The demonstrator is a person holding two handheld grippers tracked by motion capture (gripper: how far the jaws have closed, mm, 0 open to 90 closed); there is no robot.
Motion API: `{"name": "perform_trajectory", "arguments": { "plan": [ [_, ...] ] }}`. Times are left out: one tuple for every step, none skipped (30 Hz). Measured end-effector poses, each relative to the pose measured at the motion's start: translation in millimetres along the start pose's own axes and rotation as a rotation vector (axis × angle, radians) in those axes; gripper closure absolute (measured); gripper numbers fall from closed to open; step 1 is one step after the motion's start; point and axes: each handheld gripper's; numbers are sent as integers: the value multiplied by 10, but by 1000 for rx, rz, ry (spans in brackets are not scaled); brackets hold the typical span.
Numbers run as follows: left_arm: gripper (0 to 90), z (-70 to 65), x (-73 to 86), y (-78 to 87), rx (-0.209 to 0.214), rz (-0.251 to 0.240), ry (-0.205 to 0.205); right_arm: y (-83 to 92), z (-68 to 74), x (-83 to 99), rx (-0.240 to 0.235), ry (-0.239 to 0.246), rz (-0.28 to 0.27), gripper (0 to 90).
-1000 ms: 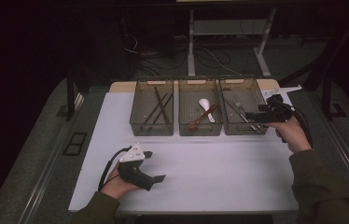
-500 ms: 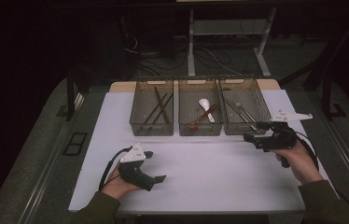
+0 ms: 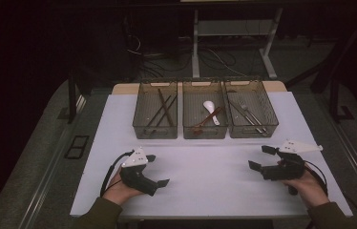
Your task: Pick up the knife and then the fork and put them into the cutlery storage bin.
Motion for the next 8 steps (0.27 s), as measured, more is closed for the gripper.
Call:
{"name": "perform_trajectory", "arguments": {
  "plan": [
    [0,2,-1,4,2,4,-6,4,13,32,-6,1,5,151],
    [0,2,-4,5,1,5,-11,2,29,66,-3,1,5,151],
    [0,-3,-2,5,1,6,-7,-1,45,107,-4,5,15,151],
    [0,-7,-2,4,2,3,-3,-6,52,129,-6,7,23,151],
    [0,-8,-2,4,2,2,-2,-15,53,152,-10,10,30,151],
    [0,-8,-2,5,2,1,-1,-19,57,169,-11,13,38,151],
    [0,-6,-3,7,2,1,-1,-22,63,181,-7,19,42,151],
    [0,-6,-3,7,2,1,-1,-25,66,188,-7,24,48,151]
  ]
}}
Point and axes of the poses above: each handheld gripper's, and its own axes: y roughly backward along the jaws, x roughly out of its underside, z roughly to its left, and after that the axes turned 6 degrees about -x, right-handed
